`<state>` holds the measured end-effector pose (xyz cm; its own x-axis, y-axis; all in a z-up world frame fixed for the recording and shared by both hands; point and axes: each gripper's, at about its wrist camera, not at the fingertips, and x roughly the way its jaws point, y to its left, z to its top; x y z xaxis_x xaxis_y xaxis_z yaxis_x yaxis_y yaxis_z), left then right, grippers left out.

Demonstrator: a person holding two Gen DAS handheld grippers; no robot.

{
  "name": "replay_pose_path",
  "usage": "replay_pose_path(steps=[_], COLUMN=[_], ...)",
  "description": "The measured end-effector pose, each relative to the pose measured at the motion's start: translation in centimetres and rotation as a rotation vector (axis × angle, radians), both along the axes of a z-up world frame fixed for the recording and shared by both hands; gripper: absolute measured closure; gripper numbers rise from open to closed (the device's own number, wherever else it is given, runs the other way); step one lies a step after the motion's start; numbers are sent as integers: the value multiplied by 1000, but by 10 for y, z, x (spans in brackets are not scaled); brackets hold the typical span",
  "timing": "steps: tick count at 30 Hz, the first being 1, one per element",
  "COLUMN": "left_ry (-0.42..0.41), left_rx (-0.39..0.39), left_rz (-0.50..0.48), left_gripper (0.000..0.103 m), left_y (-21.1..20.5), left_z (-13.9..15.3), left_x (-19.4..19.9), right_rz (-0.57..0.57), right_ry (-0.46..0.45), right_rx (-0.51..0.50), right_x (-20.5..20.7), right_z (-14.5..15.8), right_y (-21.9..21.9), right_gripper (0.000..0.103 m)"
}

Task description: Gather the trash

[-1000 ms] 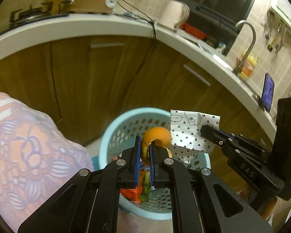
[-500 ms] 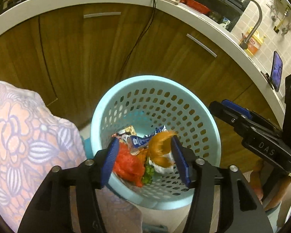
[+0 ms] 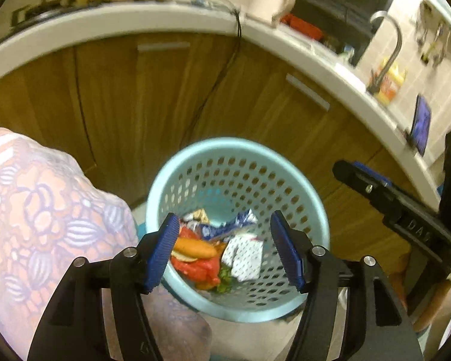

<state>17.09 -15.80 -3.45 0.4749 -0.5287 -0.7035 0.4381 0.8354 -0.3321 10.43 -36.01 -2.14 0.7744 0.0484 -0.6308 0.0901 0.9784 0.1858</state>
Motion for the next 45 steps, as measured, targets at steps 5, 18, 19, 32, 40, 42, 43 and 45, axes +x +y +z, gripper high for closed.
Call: replay_pose_path(steps=[5, 18, 19, 32, 40, 42, 43, 45], left_ry=[-221, -476, -479, -470, -444, -447, -447, -447], left_rx=[-23, 102, 100, 109, 120, 128, 130, 130], left_rz=[129, 365, 374, 364, 354, 358, 357, 355], left_gripper=[21, 16, 15, 15, 13, 12, 12, 12], left_y=[22, 44, 47, 54, 51, 50, 50, 49], left_z=[49, 67, 65, 50, 39, 38, 38, 39], left_x=[-32, -75, -75, -76, -74, -75, -75, -76], right_rz=[-5, -36, -44, -120, -134, -130, -129, -132], right_ry=[-100, -205, -208, -176, -173, -177, -183, -204], right_rx=[-20, -141, -137, -164, -163, -165, -171, -187], right_x=[-18, -49, -51, -44, -42, -43, -43, -47], right_z=[32, 53, 52, 38, 35, 36, 36, 39], right_y=[12, 52, 52, 52, 52, 53, 54, 58], right_gripper=[51, 41, 41, 41, 35, 35, 35, 35])
